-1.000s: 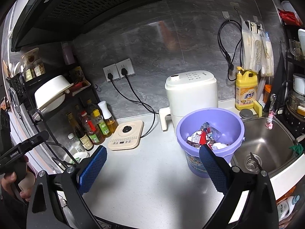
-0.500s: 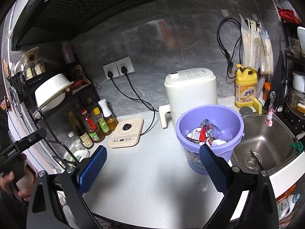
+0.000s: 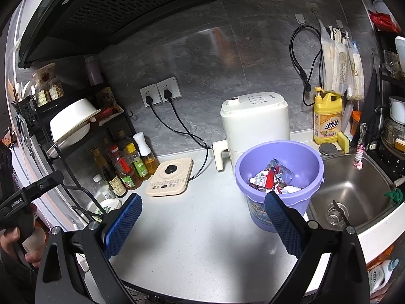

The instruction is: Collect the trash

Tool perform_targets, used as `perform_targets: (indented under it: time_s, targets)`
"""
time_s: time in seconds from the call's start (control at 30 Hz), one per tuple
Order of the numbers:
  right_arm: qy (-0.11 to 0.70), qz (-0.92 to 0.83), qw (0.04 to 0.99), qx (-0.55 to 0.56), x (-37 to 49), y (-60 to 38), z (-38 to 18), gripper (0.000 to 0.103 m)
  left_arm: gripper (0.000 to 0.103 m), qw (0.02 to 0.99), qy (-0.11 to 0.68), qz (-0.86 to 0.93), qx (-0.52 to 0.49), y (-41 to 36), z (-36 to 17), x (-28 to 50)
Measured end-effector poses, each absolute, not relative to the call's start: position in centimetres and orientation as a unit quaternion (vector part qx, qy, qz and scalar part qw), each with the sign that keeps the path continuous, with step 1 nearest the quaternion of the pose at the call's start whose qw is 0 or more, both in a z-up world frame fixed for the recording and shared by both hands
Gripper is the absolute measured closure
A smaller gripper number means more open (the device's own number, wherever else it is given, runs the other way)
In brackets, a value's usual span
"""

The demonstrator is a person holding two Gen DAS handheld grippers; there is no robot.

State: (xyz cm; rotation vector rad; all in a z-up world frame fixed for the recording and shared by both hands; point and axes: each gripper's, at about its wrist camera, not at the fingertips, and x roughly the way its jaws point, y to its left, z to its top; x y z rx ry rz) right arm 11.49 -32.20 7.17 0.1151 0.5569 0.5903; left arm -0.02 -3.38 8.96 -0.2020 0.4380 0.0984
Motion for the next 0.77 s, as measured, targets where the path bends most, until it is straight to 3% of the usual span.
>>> perform_targets:
  time_s: [0.77]
  targets:
    - [0.279,0.269,0.92,0.058,11.0,-34.3,6.3,0.008,0.006,0.971,0.22,0.031,-0.089,-5.8,8.6,0.7]
